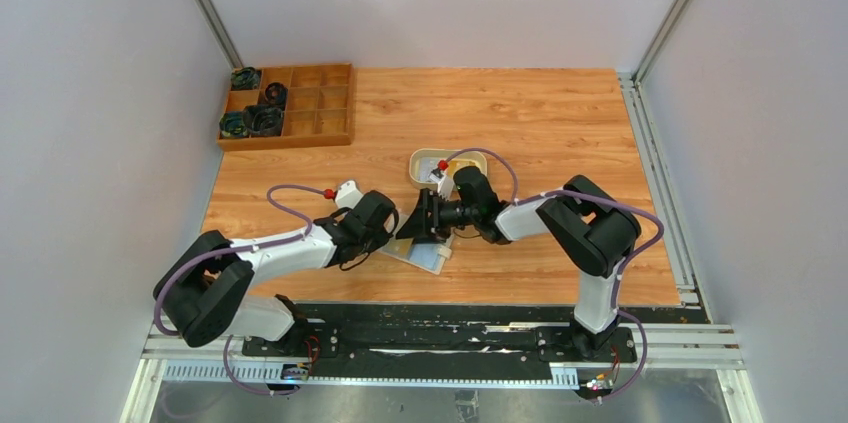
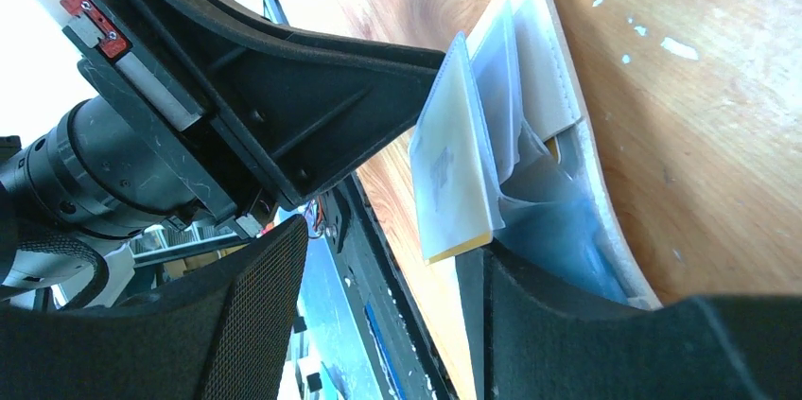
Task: Take the credit cards out of the card holder
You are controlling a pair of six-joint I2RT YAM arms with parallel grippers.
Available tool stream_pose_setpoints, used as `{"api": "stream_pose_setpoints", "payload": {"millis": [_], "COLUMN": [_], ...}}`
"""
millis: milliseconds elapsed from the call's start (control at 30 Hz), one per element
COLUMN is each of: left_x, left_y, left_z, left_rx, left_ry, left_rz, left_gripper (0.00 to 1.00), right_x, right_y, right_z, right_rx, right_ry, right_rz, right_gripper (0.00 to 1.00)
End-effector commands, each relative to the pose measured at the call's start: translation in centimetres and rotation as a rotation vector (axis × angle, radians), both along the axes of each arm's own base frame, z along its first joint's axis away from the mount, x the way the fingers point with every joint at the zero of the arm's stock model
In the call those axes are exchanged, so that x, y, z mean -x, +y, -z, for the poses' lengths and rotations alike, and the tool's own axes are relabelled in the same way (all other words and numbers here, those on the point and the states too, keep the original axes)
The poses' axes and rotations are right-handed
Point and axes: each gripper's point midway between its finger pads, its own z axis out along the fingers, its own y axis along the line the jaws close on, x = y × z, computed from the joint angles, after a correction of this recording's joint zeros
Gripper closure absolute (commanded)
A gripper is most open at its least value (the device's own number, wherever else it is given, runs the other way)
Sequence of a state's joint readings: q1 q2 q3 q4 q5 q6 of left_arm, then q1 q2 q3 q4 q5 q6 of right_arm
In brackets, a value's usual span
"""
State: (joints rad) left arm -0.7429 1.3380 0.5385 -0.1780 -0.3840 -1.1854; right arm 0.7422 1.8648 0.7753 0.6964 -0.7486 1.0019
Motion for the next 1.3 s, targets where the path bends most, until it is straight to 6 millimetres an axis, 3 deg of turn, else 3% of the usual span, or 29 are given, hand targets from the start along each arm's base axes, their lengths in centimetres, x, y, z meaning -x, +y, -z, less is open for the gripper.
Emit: {"api": "stream_pose_setpoints", "payload": {"millis": [0, 367, 700, 1267], "left_x": [0.4, 0.5, 0.6, 0.6], "left_y": [-1.0, -0.9, -0.9, -1.0], "left_z": [0.3, 0.5, 0.6, 0.9], "left_rx": [0.020, 0.014, 0.009, 0.009], "left_ry": [0.027, 0.032, 0.038, 0.044], "left_rz": [0.026, 0.024, 0.024, 0.029], "left_gripper": [1.00, 1.00, 1.00, 1.00], "right_x": [0.0, 1.0, 0.5, -1.5], "right_y": [-0.7, -2.3, -3.2, -1.8], "right_z": [-1.1, 0.8, 0.8, 0.2], "right_rx": [-0.029, 0.026, 0.031, 0.010], "right_ry": [-0.033, -0.006, -0.022, -0.020], "right_rz": [-0.019, -0.030, -0.006, 0.042], "right_gripper": [0.38, 0.38, 0.39, 0.40]}}
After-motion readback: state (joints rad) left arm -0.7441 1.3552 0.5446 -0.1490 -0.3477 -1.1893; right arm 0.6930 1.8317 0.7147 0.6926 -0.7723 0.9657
